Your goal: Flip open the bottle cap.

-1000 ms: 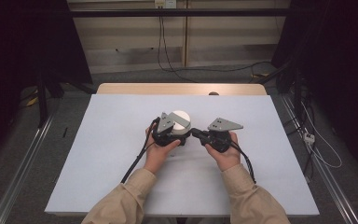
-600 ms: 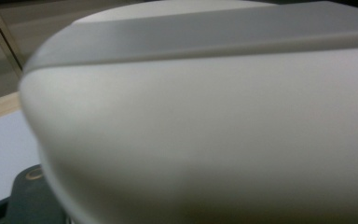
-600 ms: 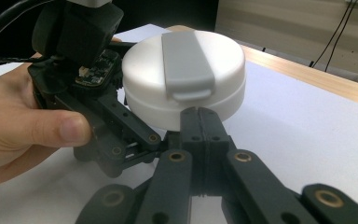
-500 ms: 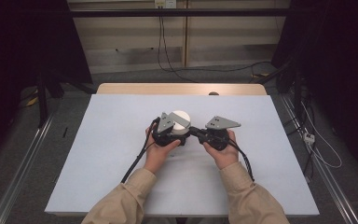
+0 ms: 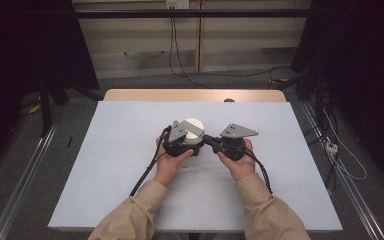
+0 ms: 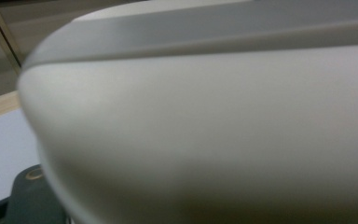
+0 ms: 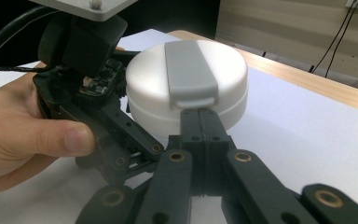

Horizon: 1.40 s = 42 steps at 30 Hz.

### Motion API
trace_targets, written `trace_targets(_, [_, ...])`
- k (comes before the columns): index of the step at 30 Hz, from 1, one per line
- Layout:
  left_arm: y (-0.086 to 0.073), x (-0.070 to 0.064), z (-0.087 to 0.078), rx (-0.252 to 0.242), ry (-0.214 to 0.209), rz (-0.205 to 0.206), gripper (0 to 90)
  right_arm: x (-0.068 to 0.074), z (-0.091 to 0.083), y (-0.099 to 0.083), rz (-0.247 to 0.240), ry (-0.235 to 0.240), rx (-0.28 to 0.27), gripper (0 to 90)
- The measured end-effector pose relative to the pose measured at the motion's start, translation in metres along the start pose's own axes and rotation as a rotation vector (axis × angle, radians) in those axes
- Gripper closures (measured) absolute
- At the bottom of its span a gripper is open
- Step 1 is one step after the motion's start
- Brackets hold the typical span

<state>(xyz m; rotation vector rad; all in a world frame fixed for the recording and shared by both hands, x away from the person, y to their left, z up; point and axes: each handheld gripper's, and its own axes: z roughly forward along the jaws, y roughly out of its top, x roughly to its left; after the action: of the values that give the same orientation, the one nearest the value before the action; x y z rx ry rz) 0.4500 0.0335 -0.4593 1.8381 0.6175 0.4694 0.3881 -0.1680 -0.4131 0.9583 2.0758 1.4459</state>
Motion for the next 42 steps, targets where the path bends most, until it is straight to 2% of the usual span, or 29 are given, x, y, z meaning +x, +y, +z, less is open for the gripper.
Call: trace_targets(42, [-0.001,0.0,0.001,0.0,0.001,0.002,18.5,0.001,0.002,0.018,-0.006,0.009,-0.052,90.0])
